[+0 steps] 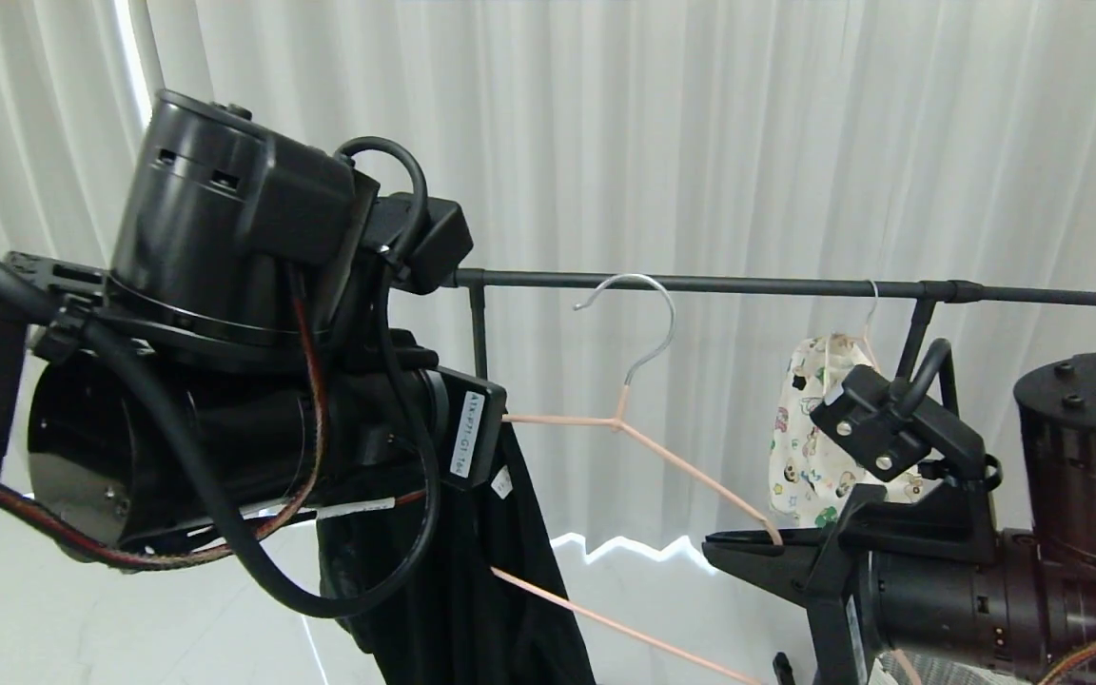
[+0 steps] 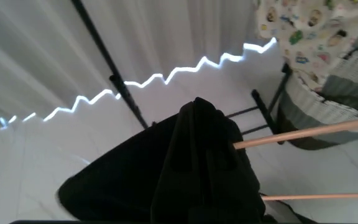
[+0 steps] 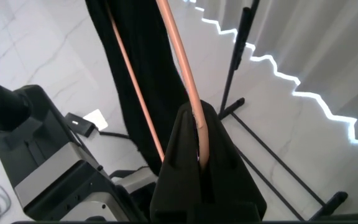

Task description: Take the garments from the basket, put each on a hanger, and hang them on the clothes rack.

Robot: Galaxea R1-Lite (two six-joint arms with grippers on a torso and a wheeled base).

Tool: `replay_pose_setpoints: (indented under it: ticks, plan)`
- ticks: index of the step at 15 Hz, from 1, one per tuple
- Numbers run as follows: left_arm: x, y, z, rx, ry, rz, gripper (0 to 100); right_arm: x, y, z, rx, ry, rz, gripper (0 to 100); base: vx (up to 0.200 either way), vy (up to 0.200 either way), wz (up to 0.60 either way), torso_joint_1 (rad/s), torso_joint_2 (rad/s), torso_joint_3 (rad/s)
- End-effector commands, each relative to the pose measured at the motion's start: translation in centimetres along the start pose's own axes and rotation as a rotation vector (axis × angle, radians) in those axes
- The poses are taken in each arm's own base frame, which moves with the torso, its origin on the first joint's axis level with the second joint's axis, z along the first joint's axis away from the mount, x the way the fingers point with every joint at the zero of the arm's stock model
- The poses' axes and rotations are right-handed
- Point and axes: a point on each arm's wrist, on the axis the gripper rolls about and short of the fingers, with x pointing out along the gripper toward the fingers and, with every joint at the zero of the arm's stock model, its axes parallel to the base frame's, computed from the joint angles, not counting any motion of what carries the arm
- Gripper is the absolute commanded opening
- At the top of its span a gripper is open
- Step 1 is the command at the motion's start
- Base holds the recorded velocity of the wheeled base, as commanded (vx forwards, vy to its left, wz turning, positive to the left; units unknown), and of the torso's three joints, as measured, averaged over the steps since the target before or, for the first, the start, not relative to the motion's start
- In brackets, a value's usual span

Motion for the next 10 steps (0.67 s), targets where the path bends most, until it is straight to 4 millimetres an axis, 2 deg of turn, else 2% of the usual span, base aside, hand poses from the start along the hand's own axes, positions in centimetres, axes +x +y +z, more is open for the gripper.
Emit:
replay_pose_setpoints:
  ticks: [1, 4, 10]
  plan:
    - [-0.7, -0.3, 0.3, 0.001, -0.024, -0.021, 0, 0.7, 0.3, -0.1, -0.006, 0.018, 0.012, 0, 0.0, 0.0, 0.0, 0.0, 0.0, 0.0]
    - [-0.9, -2.4, 1.1, 0.009, -0.111, -0.096, 0, 1.9, 1.1, 0.2, -0.015, 0.029, 0.035, 0, 0.0, 0.0, 0.0, 0.0, 0.0, 0.0]
    - [-1.8, -3.9, 0.9, 0.038, -0.12, -0.154, 0, 2.1, 1.1, 0.6, 0.003, 0.019, 0.023, 0, 0.0, 0.0, 0.0, 0.0, 0.0, 0.0]
